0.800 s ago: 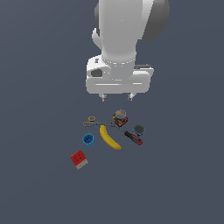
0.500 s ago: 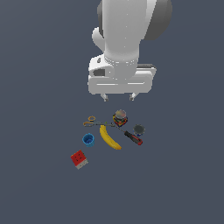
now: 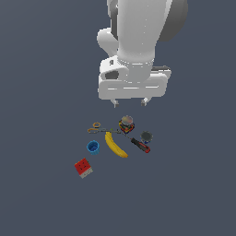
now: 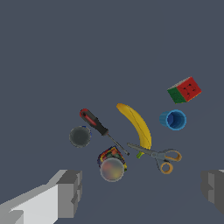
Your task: Pick up a designated object from a clutter of objects.
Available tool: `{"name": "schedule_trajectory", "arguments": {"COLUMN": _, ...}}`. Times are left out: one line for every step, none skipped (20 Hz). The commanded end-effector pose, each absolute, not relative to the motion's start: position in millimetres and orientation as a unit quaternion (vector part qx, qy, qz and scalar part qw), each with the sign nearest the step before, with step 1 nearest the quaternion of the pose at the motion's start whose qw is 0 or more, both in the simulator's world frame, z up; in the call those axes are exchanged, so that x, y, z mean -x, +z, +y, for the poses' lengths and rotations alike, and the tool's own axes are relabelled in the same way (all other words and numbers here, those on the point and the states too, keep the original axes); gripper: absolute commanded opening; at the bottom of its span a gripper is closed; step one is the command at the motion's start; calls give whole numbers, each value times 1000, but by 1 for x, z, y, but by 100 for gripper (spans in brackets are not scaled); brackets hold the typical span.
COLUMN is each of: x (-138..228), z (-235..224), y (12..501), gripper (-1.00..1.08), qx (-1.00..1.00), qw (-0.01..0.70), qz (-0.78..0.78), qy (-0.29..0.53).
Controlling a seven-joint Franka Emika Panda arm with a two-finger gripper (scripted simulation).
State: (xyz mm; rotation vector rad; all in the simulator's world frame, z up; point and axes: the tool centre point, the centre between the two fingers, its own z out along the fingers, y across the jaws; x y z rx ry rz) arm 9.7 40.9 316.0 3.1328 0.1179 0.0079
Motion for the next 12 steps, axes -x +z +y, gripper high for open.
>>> {"name": "schedule_trajectory", "arguments": {"x": -9, "z": 41, "y": 312, "gripper": 100, "qx": -999, "qw": 3, "qz": 42, "qy": 2}}
{"name": "schedule_trajectory", "arguments": {"x": -8, "z": 41, "y": 309, "gripper": 100, "qx": -999, "qw": 3, "qz": 46, "qy": 2}}
{"name": "schedule_trajectory", "arguments": {"x": -8, "z": 42, "y": 306, "gripper": 100, "qx": -999, "qw": 4, "qz": 50, "qy": 2}}
{"name": "schedule_trajectory", "arguments": {"x": -7, "z": 42, "y": 302, "gripper": 100, "qx": -998, "qw": 4, "qz": 55, "qy": 2}}
{"name": "schedule_trajectory", "arguments": {"x": -6, "z": 42, "y": 298, "gripper": 100, "qx": -998, "qw": 4, "qz": 60, "qy": 2}}
{"name": "schedule_trajectory", "arguments": {"x": -5, "z": 42, "y": 293, "gripper": 100, "qx": -998, "qw": 4, "qz": 66, "qy": 2}}
{"name": "schedule_trajectory", "arguments": {"x": -4, "z": 43, "y": 288, "gripper": 100, "qx": -997, "qw": 4, "qz": 72, "qy": 2}}
{"name": "schedule_trajectory", "arguments": {"x": -2, "z": 43, "y": 282, "gripper": 100, "qx": -997, "qw": 4, "qz": 79, "qy": 2}}
{"name": "schedule_trajectory", "arguments": {"x": -1, "z": 43, "y": 276, "gripper": 100, "qx": -996, "qw": 4, "qz": 87, "qy": 2}}
{"name": "schedule_trajectory", "arguments": {"x": 1, "z": 44, "y": 269, "gripper": 100, "qx": -995, "qw": 4, "qz": 95, "qy": 2}}
{"name": "schedule_trajectory", "arguments": {"x": 4, "z": 44, "y": 262, "gripper": 100, "qx": -995, "qw": 4, "qz": 104, "qy": 2}}
{"name": "schedule_trajectory", "arguments": {"x": 6, "z": 44, "y": 255, "gripper": 100, "qx": -994, "qw": 4, "qz": 114, "qy": 2}}
